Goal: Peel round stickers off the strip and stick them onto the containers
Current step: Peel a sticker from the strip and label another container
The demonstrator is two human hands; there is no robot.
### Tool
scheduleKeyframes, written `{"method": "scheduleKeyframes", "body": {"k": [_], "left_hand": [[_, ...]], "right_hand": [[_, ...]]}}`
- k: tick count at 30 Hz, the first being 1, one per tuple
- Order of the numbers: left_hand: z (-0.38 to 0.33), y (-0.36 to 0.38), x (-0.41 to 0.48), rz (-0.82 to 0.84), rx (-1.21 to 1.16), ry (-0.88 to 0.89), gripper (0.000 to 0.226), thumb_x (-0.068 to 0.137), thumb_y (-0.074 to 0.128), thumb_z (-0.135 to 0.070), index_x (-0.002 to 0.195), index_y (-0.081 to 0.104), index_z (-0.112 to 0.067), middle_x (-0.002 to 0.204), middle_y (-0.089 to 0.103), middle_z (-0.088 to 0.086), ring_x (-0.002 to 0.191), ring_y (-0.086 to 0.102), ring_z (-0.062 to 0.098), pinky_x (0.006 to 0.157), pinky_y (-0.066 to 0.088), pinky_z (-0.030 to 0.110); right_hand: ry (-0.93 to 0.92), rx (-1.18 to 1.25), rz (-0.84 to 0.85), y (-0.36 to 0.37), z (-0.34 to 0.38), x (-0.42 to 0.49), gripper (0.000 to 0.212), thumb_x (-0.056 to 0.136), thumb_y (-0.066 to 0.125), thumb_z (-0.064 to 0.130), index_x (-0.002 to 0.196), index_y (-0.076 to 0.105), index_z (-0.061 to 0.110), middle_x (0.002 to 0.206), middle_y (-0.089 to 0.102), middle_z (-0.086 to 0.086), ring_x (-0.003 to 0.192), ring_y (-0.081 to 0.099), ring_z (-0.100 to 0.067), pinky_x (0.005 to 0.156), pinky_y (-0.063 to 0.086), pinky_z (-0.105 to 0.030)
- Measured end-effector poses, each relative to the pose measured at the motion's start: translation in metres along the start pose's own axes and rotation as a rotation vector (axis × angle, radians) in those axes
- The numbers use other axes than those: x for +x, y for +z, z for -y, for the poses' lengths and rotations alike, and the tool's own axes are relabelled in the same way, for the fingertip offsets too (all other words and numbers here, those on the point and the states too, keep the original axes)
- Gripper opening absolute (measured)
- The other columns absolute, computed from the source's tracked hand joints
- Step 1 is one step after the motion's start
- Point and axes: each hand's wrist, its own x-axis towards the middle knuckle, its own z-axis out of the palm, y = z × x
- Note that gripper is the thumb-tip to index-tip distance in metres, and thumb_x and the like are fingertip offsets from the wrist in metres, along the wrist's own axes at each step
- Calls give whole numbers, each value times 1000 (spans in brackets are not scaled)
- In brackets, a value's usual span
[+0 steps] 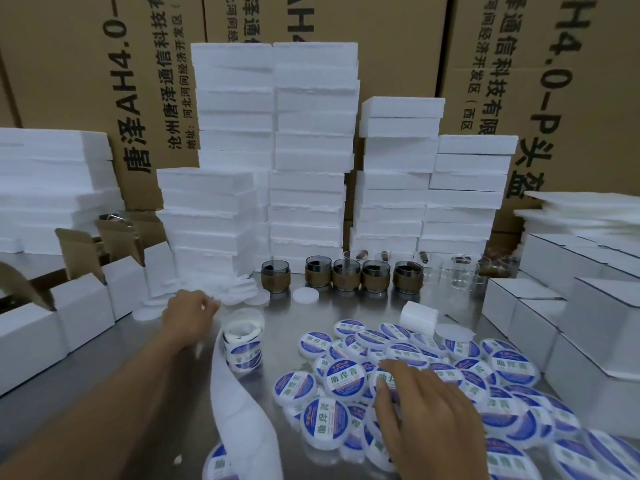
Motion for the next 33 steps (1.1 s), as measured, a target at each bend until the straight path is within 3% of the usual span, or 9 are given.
{"method": "scheduleKeyframes", "body": {"k": [3,4,7,9,13,17,21,26,33], "left_hand": [[-17,-27,-8,39,-332,-69,28,97,49,-27,94,60,-2,97,56,14,88,50,25,80,36,33],[-23,-37,-12,45,-464,-110,25,98,47,-27,95,57,-5,98,54,15,89,50,26,82,37,35],[-43,-64,-37,99,-1038,-290,25,99,45,-24,116,51,-6,111,54,13,100,57,29,92,46,41],[-55,-78,-62,171,-1387,-389,29,100,44,-22,123,44,-4,117,55,13,99,61,31,86,50,43],[-74,-92,-115,281,-1730,-443,31,100,40,-26,121,47,-4,115,59,17,100,61,32,77,57,47],[-84,-90,-159,339,-1848,-481,24,98,39,-23,106,60,-17,107,65,14,95,62,32,77,55,47],[-83,-83,-178,373,-1852,-484,27,97,38,-23,102,64,-18,96,71,13,86,64,31,77,55,44],[-83,-78,-178,325,-1743,-453,25,95,40,-29,94,63,-17,81,70,10,63,63,23,59,52,28],[-83,-68,-180,266,-1649,-378,49,93,33,-56,93,61,-17,82,70,10,66,61,21,57,53,30]], "right_hand": [[32,-1,31,-5,2,-1,6,68,74,17,73,73,14,53,63,2,46,60,-17,44,50,-28],[46,9,60,-7,3,-1,15,62,81,16,73,72,13,54,63,2,46,59,-17,44,51,-29],[44,35,102,-9,4,-2,20,60,82,15,75,70,13,56,63,1,48,60,-17,45,51,-31],[43,45,117,-12,4,-2,17,62,81,14,75,69,13,56,62,1,48,59,-17,44,50,-30],[46,80,118,-16,6,-1,13,66,78,11,72,67,12,53,60,0,45,56,-18,41,47,-29],[5,150,113,-21,14,1,15,65,78,6,76,69,10,59,62,-1,51,58,-20,44,48,-31],[-123,289,140,-32,35,1,14,73,67,7,84,69,14,75,64,2,68,61,-18,62,47,-28],[-159,756,461,-39,65,-12,32,92,35,33,114,58,27,115,56,16,109,43,2,94,24,-12],[-51,714,630,-34,69,-17,50,91,22,48,96,65,23,88,63,3,94,48,-12,92,31,-30]]}}
